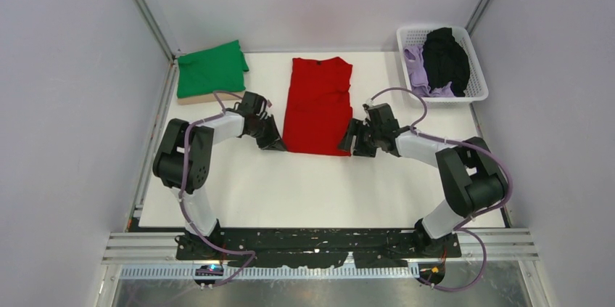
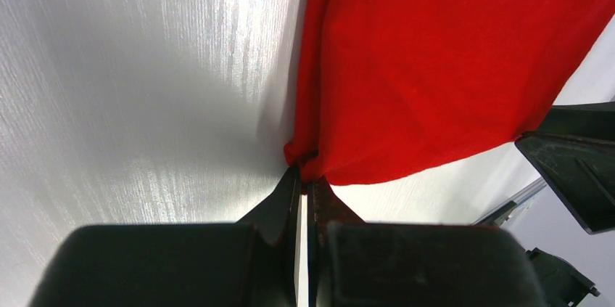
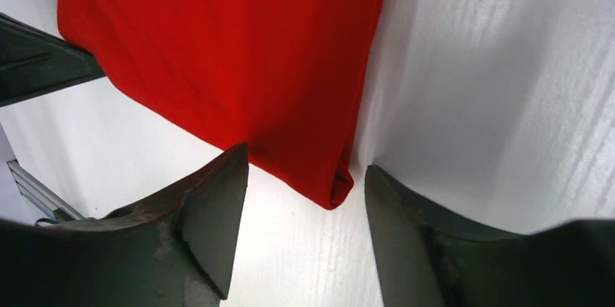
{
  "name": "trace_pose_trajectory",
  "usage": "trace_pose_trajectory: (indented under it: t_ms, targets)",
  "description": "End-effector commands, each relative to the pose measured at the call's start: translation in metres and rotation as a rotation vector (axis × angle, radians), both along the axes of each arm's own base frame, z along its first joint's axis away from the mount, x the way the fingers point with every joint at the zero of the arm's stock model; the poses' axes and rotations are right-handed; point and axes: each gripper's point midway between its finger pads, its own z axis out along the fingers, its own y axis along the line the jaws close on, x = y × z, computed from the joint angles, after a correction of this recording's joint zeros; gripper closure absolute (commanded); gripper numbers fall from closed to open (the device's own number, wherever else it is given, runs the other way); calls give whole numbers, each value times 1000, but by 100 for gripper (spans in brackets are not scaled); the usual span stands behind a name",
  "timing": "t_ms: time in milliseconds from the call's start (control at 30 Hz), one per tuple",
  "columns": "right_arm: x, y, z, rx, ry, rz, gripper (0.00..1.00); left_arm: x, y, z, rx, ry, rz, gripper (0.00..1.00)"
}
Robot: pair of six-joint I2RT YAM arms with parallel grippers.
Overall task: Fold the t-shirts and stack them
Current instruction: Grab one side of the 2/3 rectangular tshirt with both arms
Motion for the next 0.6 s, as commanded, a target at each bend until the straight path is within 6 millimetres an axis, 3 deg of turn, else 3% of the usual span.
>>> trace_pose_trajectory:
  t_ms: [0,167,267,300,433,567]
  targets:
    - [3,8,-7,9,23,12,41,0,7,-7,45,-27,5,100]
    - [-1,8,-14,-8,64,15,57,-2,7,-4,37,-43,1,100]
    - [-7,5,-17,-23,85,23,87,-4,5,1,17,-66,-8,100]
    - [-8,5,-15,-24,81,30,91,-6,6,3,13,-74,-10,100]
    - [-21,4,-8,-34,83,70,95,-19,7,12,-13,-118,-31,100]
    - [-46,2,4,-12,92,116,95,-49,7,16,-26,-138,-65,100]
